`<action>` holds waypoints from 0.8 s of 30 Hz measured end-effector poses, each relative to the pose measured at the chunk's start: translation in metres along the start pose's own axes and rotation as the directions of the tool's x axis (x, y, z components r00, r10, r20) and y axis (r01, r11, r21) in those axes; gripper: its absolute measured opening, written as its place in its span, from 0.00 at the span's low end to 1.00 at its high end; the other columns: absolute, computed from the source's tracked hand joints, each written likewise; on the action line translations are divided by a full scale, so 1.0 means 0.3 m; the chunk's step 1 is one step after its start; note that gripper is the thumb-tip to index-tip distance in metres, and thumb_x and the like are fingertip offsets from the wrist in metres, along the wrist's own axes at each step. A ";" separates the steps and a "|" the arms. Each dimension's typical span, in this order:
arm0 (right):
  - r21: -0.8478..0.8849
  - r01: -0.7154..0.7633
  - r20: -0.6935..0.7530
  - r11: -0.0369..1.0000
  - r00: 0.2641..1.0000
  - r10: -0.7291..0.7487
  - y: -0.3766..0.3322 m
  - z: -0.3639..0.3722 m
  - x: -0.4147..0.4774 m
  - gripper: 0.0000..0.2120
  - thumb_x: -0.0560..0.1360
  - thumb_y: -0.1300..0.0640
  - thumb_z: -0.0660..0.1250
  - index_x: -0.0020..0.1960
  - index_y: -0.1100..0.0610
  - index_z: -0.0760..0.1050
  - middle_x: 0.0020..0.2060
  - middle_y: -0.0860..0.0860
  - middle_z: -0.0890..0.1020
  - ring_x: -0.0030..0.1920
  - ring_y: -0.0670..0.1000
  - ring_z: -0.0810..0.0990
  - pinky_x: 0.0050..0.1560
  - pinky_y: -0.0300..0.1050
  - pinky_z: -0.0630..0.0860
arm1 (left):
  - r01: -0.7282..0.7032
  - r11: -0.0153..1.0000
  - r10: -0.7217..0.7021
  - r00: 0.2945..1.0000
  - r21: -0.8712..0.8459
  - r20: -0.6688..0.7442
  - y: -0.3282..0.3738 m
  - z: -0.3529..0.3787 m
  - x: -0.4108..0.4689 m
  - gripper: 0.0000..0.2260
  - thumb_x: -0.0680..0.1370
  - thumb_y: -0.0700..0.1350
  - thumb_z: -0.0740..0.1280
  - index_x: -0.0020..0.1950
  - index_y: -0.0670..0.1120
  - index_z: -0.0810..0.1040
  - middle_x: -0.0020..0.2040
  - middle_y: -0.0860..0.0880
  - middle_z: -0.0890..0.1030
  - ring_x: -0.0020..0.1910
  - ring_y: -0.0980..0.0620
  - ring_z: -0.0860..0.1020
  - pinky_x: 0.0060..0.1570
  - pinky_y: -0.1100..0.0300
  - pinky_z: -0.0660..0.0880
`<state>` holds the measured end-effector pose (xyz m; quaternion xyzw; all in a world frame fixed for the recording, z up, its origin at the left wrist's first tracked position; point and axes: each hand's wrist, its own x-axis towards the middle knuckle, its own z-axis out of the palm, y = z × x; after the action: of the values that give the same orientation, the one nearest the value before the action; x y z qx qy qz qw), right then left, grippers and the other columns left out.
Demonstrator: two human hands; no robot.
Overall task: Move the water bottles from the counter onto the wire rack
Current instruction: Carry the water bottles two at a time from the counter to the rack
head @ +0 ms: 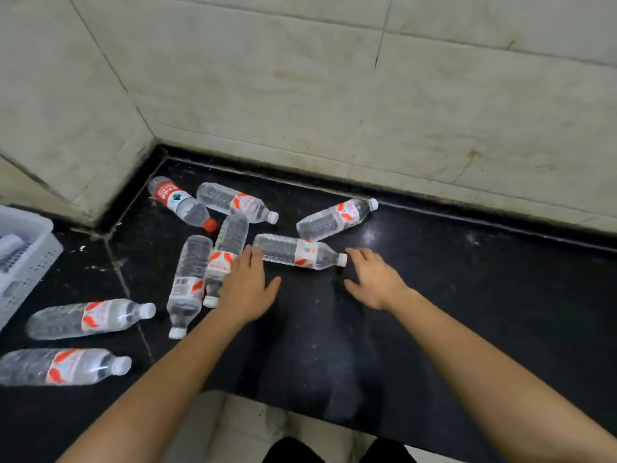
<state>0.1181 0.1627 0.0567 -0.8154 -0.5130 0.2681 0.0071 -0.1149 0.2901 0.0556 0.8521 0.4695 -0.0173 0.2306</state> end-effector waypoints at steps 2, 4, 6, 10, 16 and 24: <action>0.119 -0.074 0.013 0.990 0.997 0.073 0.002 0.038 0.045 0.38 0.78 0.50 0.67 0.82 0.54 0.52 0.78 0.57 0.60 0.76 0.60 0.64 0.72 0.53 0.66 | -0.064 0.998 0.064 0.998 -0.012 0.005 -0.013 0.010 0.078 0.34 0.80 0.52 0.66 0.80 0.41 0.55 0.80 0.39 0.58 0.79 0.40 0.58 0.75 0.44 0.62; 0.309 -0.129 0.018 0.942 0.991 0.130 -0.003 0.087 0.098 0.40 0.77 0.53 0.69 0.82 0.53 0.50 0.80 0.56 0.57 0.77 0.58 0.63 0.73 0.51 0.65 | -0.125 0.992 0.125 0.992 -0.022 -0.007 -0.036 0.031 0.150 0.32 0.80 0.49 0.67 0.79 0.40 0.59 0.79 0.38 0.61 0.78 0.40 0.61 0.74 0.44 0.64; 0.488 -0.146 0.019 0.861 0.988 0.156 -0.005 0.143 0.151 0.42 0.77 0.59 0.68 0.83 0.52 0.47 0.81 0.55 0.53 0.80 0.56 0.58 0.76 0.49 0.62 | -0.164 0.986 0.164 0.986 -0.035 -0.006 -0.050 0.050 0.219 0.30 0.80 0.46 0.66 0.79 0.38 0.60 0.78 0.37 0.63 0.77 0.39 0.62 0.75 0.44 0.63; 0.343 -0.069 -0.039 0.937 0.995 0.088 0.018 0.245 0.230 0.36 0.81 0.60 0.63 0.83 0.52 0.50 0.79 0.56 0.57 0.76 0.59 0.65 0.72 0.54 0.69 | -0.195 0.978 0.193 0.981 -0.068 -0.035 0.003 0.074 0.374 0.31 0.81 0.47 0.66 0.79 0.38 0.58 0.78 0.36 0.64 0.77 0.38 0.63 0.76 0.44 0.61; 0.171 -0.018 -0.089 0.985 0.995 0.034 0.076 0.296 0.120 0.26 0.84 0.47 0.59 0.79 0.53 0.62 0.66 0.55 0.73 0.66 0.58 0.73 0.61 0.54 0.75 | -0.282 0.959 0.283 0.959 -0.042 0.021 0.240 0.141 0.577 0.34 0.82 0.50 0.65 0.82 0.46 0.51 0.82 0.39 0.53 0.80 0.38 0.54 0.76 0.42 0.57; 0.389 -0.253 -0.080 0.886 0.949 0.306 0.315 0.366 -0.212 0.25 0.83 0.47 0.62 0.78 0.48 0.64 0.65 0.50 0.73 0.64 0.54 0.76 0.59 0.52 0.76 | -0.173 0.971 0.167 0.985 0.163 0.049 0.369 0.324 0.566 0.34 0.80 0.55 0.65 0.81 0.53 0.53 0.72 0.37 0.67 0.68 0.34 0.68 0.66 0.39 0.65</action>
<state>0.1272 0.0355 -0.0369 -0.8811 -0.3276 0.3018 0.1591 0.0877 0.3346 -0.0313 0.9050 0.3876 -0.0517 0.1673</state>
